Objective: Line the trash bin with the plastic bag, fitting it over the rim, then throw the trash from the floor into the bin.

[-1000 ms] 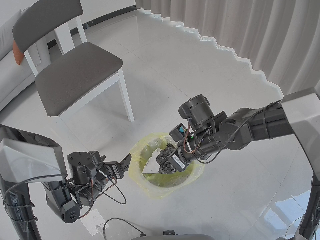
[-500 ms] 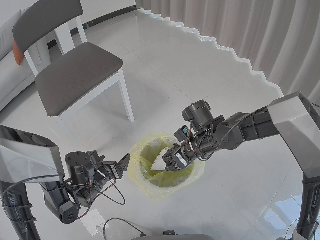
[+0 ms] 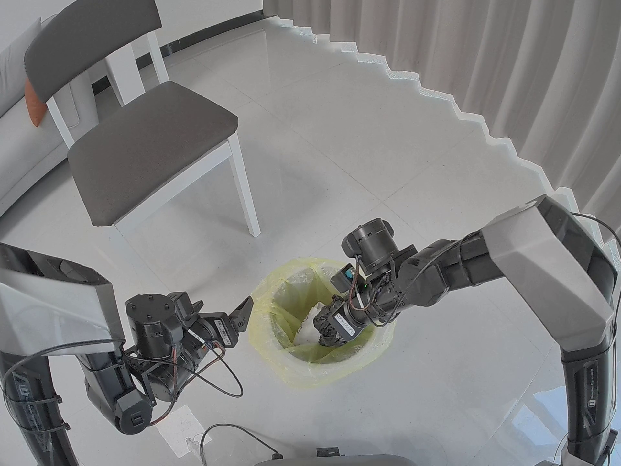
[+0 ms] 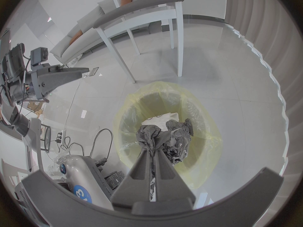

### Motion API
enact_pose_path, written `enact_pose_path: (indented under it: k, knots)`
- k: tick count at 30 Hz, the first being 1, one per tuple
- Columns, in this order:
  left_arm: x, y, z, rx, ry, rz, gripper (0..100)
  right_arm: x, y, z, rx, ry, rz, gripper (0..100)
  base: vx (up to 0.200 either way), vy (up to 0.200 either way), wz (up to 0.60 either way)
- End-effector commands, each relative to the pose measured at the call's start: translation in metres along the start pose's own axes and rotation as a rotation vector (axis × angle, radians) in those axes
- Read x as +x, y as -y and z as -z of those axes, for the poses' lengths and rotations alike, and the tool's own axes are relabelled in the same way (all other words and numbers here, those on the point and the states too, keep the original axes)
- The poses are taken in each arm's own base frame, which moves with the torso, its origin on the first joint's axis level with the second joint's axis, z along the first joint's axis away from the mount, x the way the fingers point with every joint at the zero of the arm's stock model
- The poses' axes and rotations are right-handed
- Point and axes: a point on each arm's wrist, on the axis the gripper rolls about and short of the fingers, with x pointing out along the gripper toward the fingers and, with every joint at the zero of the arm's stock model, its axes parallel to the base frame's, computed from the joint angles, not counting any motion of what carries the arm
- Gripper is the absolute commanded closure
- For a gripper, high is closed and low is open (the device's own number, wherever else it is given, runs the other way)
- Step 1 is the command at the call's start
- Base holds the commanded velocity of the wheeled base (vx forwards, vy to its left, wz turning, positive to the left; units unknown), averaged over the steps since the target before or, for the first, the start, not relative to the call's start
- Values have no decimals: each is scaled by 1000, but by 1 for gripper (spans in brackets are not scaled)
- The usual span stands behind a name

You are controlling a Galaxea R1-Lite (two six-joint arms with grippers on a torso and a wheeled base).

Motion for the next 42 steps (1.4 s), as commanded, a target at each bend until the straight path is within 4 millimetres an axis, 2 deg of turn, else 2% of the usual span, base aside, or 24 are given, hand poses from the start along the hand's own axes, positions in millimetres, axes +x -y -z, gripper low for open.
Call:
enact_pose_path:
  k: [1, 12, 20, 21, 28, 29, 30, 33, 37, 38, 39, 40, 42]
  knots:
    - [0, 1, -2, -3, 17, 7, 0, 30, 2, 13, 10, -48, -7, 100, 0, 0, 0]
    - [0, 3, -1, -1, 13, 12, 0, 74, 15, 19, 30, -55, 3, 100, 0, 0, 0]
    - [-1, 3, -1, -2, 16, 15, 0, 89, 21, 22, 34, -57, 9, 100, 0, 0, 0]
    - [0, 3, -1, -2, 15, 13, 0, 90, 22, 22, 36, -55, 10, 0, 0, 0, 0]
    - [0, 2, 0, -1, 11, 12, 0, 88, 25, 19, 49, -44, 16, 0, 0, 0, 0]
    - [0, 3, 0, 0, 10, 14, 0, 78, 25, 15, 51, -34, 20, 0, 0, 0, 0]
    - [0, 4, 0, 0, 10, 16, 0, 60, 25, 5, 53, -7, 26, 0, 0, 0, 0]
    - [0, 4, 2, 1, 5, 16, 0, 33, 26, -6, 55, 29, 35, 0, 0, 0, 0]
    - [5, 3, 7, 4, -9, 11, 0, -5, 29, -14, 59, 68, 51, 0, 0, 0, 0]
    - [5, 3, 7, 5, -10, 10, 0, -7, 29, -15, 59, 71, 52, 0, 0, 0, 0]
    - [7, 1, 13, 10, -28, 2, 0, -21, 29, -18, 61, 88, 61, 0, 0, 0, 0]
    - [7, 1, 13, 10, -30, 2, 0, -23, 29, -18, 61, 90, 62, 0, 0, 0, 0]
    - [8, 1, 14, 10, -27, -14, 0, -50, 30, -23, 73, 124, 79, 0, 0, 0, 0]
